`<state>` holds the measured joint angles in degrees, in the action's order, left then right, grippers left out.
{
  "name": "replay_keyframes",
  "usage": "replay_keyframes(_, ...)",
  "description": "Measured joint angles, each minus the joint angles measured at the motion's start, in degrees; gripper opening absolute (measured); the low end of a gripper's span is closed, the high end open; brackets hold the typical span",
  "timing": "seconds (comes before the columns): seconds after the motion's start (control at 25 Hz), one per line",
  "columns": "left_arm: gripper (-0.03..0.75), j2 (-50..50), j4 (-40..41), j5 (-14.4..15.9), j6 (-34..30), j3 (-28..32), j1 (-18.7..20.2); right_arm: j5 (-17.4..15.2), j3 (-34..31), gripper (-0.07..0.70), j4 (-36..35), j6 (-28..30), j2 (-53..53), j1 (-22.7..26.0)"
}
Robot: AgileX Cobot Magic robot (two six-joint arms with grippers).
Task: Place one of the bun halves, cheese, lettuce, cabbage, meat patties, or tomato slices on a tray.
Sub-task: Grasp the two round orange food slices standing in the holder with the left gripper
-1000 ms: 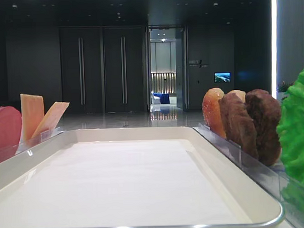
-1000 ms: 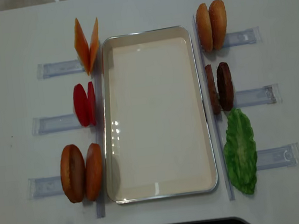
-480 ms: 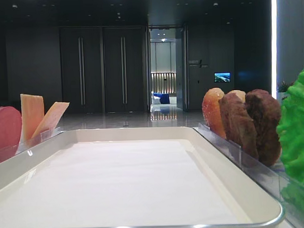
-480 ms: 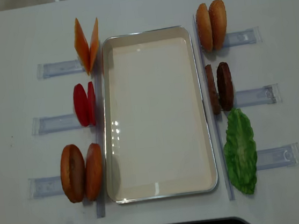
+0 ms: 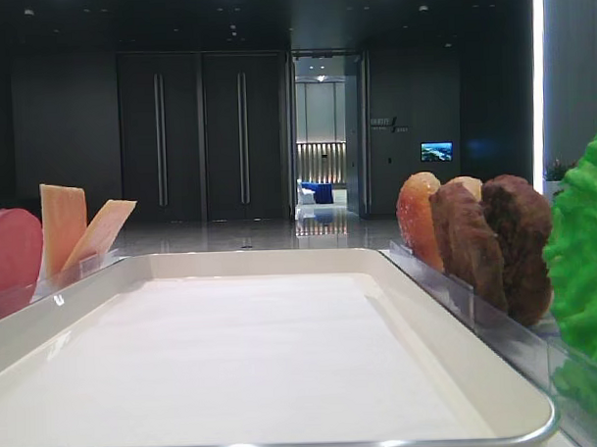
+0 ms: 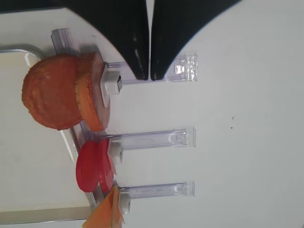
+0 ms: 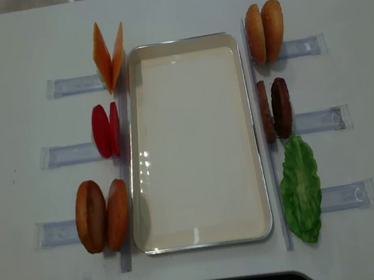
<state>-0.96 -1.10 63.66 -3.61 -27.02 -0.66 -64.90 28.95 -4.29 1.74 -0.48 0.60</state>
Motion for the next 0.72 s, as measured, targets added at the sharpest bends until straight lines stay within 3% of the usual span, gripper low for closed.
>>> replay_keyframes(0.72, 0.000, 0.00, -0.98, 0.00, 0.00, 0.00, 0.00, 0.00, 0.00, 0.538, 0.00, -0.07, 0.00, 0.00)
